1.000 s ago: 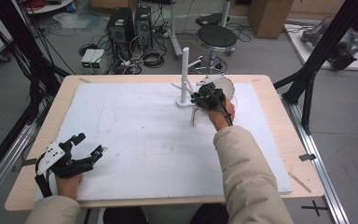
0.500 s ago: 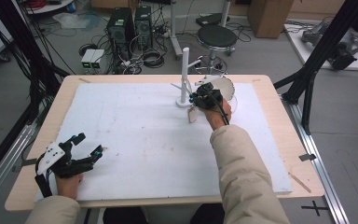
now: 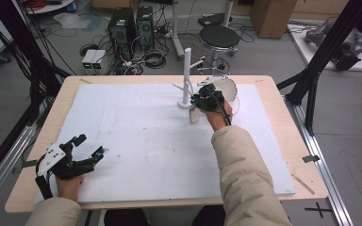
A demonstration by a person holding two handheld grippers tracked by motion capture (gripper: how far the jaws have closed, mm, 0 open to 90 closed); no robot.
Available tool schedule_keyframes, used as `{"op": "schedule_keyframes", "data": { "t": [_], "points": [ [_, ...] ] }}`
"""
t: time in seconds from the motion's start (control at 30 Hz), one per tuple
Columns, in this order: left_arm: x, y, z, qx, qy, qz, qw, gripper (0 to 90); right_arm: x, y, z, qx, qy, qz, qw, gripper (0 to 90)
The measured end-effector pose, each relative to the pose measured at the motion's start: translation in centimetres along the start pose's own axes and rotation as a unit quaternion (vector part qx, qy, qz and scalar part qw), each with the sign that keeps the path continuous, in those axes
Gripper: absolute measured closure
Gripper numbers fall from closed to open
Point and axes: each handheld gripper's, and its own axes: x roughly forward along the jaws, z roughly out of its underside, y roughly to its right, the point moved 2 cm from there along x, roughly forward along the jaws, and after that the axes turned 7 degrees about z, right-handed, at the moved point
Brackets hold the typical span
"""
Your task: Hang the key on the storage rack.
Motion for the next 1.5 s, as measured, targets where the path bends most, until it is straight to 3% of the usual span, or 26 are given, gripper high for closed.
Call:
{"op": "schedule_keyframes", "data": {
  "t": [0.07, 0.17, 0.3, 0.37, 0.47, 0.53, 0.6, 0.7, 0.83, 0.93, 1.0, 1.13, 1.2, 1.27, 1.5],
  "points": [
    [0.0, 0.0, 0.0, 0.001, 0.000, 0.000, 1.0000, 13.5, 0.0, 0.1, 0.0, 0.003, 0.000, 0.000, 1.0000, 70.1],
    [0.0, 0.0, 0.0, 0.002, 0.000, 0.000, 1.0000, 13.5, -0.3, 0.3, 0.0, 0.029, 0.012, -0.022, 0.9992, 67.0],
    [0.0, 0.0, 0.0, 0.000, 0.001, -0.001, 1.0000, 13.5, -1.0, 0.5, -0.2, 0.043, 0.032, -0.041, 0.9978, 53.7],
    [0.0, 0.0, 0.0, 0.003, 0.002, 0.000, 1.0000, 13.5, -1.3, 0.6, -0.2, 0.047, 0.038, -0.055, 0.9967, 41.2],
    [0.0, 0.0, 0.0, 0.003, 0.001, 0.000, 1.0000, 13.5, -1.8, 0.6, -0.2, 0.064, 0.055, -0.051, 0.9951, 9.8],
    [0.0, 0.0, 0.0, 0.003, 0.002, 0.000, 1.0000, 13.4, -2.0, 0.7, -0.2, 0.064, 0.058, -0.056, 0.9947, 0.6],
    [0.0, 0.0, 0.0, 0.002, 0.002, 0.000, 1.0000, 13.4, -2.3, 0.8, 0.0, 0.065, 0.057, -0.068, 0.9939, 0.5],
    [0.0, 0.0, 0.0, 0.001, 0.001, -0.001, 1.0000, 13.4, -3.3, 1.1, 0.5, 0.063, 0.083, -0.081, 0.9913, 0.5],
    [0.0, 0.0, 0.0, 0.003, -0.001, -0.002, 1.0000, 13.5, -4.9, 1.8, 1.5, 0.055, 0.097, -0.090, 0.9897, 0.5],
    [0.0, 0.0, 0.0, 0.003, -0.001, -0.002, 1.0000, 13.5, -6.3, 2.2, 2.6, 0.046, 0.122, -0.103, 0.9860, 0.5],
    [0.0, 0.0, 0.0, 0.005, -0.002, -0.002, 1.0000, 13.5, -7.6, 2.8, 3.7, 0.035, 0.151, -0.114, 0.9813, 0.5],
    [0.1, 0.1, 0.0, 0.005, -0.003, -0.002, 1.0000, 13.5, -9.2, 3.6, 5.7, 0.033, 0.186, -0.115, 0.9752, 0.4],
    [0.1, 0.1, 0.0, 0.005, -0.004, -0.002, 1.0000, 13.5, -10.0, 4.0, 6.6, 0.030, 0.188, -0.113, 0.9752, 0.4],
    [0.1, 0.0, 0.0, 0.005, -0.004, -0.003, 1.0000, 13.5, -10.7, 4.3, 7.6, 0.030, 0.203, -0.116, 0.9718, 0.5],
    [0.1, 0.1, 0.0, 0.008, -0.006, -0.004, 0.9999, 13.5, -11.7, 4.4, 11.7, 0.024, 0.202, -0.111, 0.9728, 0.5]
  ]
}}
